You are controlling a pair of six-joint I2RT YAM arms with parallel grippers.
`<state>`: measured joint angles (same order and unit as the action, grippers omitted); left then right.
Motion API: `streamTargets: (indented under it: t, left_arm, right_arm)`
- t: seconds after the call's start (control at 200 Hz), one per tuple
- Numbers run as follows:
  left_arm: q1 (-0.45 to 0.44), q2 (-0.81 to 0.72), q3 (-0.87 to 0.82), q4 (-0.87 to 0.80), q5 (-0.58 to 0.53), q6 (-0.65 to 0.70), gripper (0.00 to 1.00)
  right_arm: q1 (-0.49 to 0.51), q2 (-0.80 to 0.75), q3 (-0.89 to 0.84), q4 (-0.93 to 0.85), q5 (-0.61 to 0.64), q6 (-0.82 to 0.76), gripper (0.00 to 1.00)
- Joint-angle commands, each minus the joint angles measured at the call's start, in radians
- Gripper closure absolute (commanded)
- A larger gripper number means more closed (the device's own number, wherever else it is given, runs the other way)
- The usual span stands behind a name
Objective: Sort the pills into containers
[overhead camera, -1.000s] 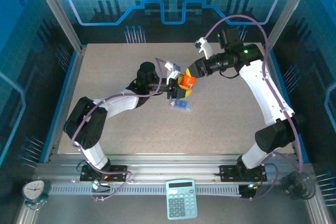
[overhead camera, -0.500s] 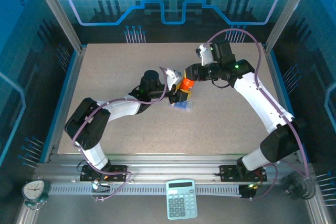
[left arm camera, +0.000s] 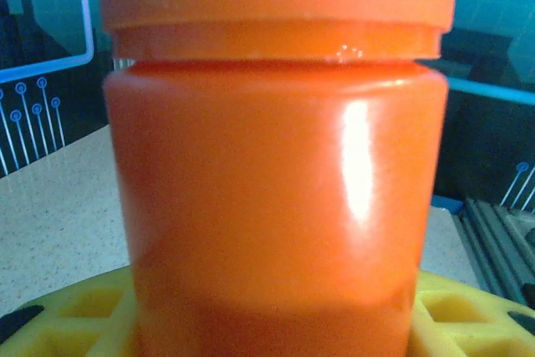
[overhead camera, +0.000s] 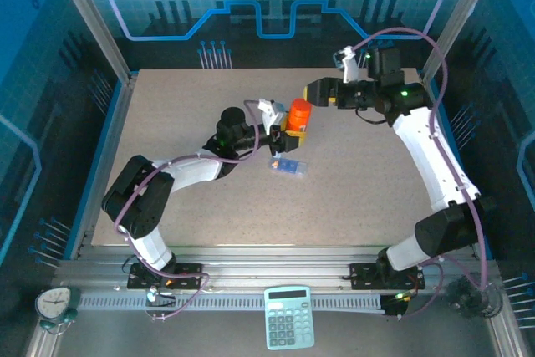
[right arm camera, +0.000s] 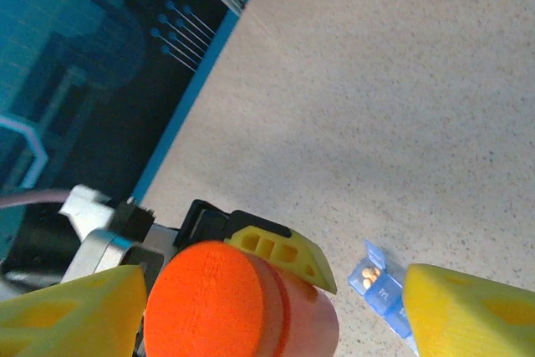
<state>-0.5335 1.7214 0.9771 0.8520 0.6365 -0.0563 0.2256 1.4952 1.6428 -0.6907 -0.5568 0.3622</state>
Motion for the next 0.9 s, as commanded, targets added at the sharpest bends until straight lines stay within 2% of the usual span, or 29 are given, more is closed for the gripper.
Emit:
streamTargets:
  t: [0.0, 0.125, 0.23, 0.445, 0.655, 0.821, 0.896]
  left_arm:
    - [0.019, -0.002, 0.051, 0.07, 0.129, -0.077, 1.0]
    - [0.032, 0.016, 0.086, 0.064, 0.227, -0.151, 1.0]
    - [0.032, 0.025, 0.101, 0.058, 0.268, -0.185, 1.0]
    - [0.032, 0.036, 0.115, 0.063, 0.292, -0.217, 1.0]
    - [0.033, 0.041, 0.12, 0.061, 0.299, -0.226, 1.0]
    - [0.032, 0.042, 0.121, 0.06, 0.302, -0.226, 1.0]
    - [0.033, 0.043, 0.121, 0.06, 0.302, -0.226, 1.0]
  right_arm:
    - [-0.041, -0.051, -0.033, 0.064, -0.182, -0.067, 0.15]
    - [-0.039, -0.056, -0.06, 0.06, -0.207, -0.183, 0.13]
    - [-0.025, -0.067, -0.087, 0.088, -0.208, -0.224, 0.11]
    - [0.018, -0.061, -0.089, 0.109, -0.194, -0.242, 0.1]
    - [0.05, -0.019, -0.045, 0.054, -0.162, -0.265, 0.11]
    - [0.068, -0.002, -0.034, 0.033, -0.141, -0.273, 0.16]
    - [0.072, 0.001, -0.033, 0.029, -0.14, -0.275, 0.22]
